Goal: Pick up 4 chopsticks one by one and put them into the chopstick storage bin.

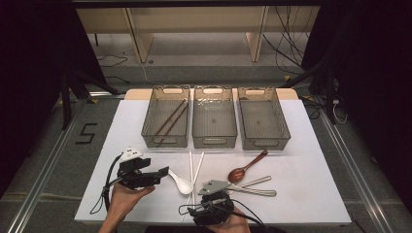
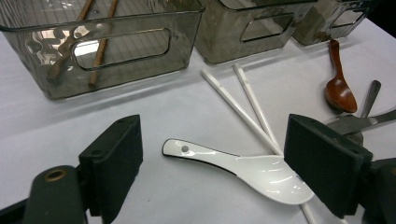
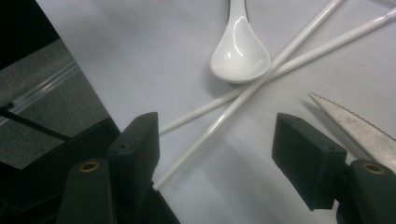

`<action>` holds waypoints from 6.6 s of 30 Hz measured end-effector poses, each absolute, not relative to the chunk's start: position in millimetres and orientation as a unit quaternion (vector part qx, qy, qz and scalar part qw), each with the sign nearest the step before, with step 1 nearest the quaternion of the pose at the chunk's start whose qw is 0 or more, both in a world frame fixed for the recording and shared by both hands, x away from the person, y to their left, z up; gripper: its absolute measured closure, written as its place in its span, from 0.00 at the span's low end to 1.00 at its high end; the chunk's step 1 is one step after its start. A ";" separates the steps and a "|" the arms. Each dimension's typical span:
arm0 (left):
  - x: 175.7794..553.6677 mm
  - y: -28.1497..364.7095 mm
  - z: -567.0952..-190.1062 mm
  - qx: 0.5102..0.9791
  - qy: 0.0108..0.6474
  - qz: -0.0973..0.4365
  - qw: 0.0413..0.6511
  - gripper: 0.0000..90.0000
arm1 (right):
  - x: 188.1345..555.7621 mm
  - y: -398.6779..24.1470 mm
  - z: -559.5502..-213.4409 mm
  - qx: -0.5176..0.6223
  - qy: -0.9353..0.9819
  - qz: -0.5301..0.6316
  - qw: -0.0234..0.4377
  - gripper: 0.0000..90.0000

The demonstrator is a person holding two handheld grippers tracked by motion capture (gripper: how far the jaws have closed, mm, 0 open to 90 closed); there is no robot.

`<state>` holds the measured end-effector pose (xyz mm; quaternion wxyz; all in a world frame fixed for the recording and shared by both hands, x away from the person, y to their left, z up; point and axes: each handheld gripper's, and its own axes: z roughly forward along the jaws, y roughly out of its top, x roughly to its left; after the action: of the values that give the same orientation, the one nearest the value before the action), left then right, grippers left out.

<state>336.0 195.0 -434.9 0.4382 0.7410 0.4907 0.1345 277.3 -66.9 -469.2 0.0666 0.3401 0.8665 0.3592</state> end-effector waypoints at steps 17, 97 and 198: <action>332.4 196.8 -436.8 0.740 0.492 0.139 0.438 0.21 | 280.1 -55.8 -479.4 0.331 0.882 0.324 0.083 0.37; 341.8 176.6 -441.2 0.684 0.533 -0.005 0.497 0.21 | 285.9 -95.6 -446.4 0.373 0.837 0.383 0.118 0.97; 486.3 201.7 -306.0 0.694 0.519 0.125 0.484 0.93 | 279.0 -150.1 -435.8 0.369 0.782 0.486 0.127 0.31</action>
<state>486.3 201.7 -306.0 0.4840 0.6935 0.5187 0.1252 279.0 -150.1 -435.8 0.1271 0.3688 0.7822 0.4858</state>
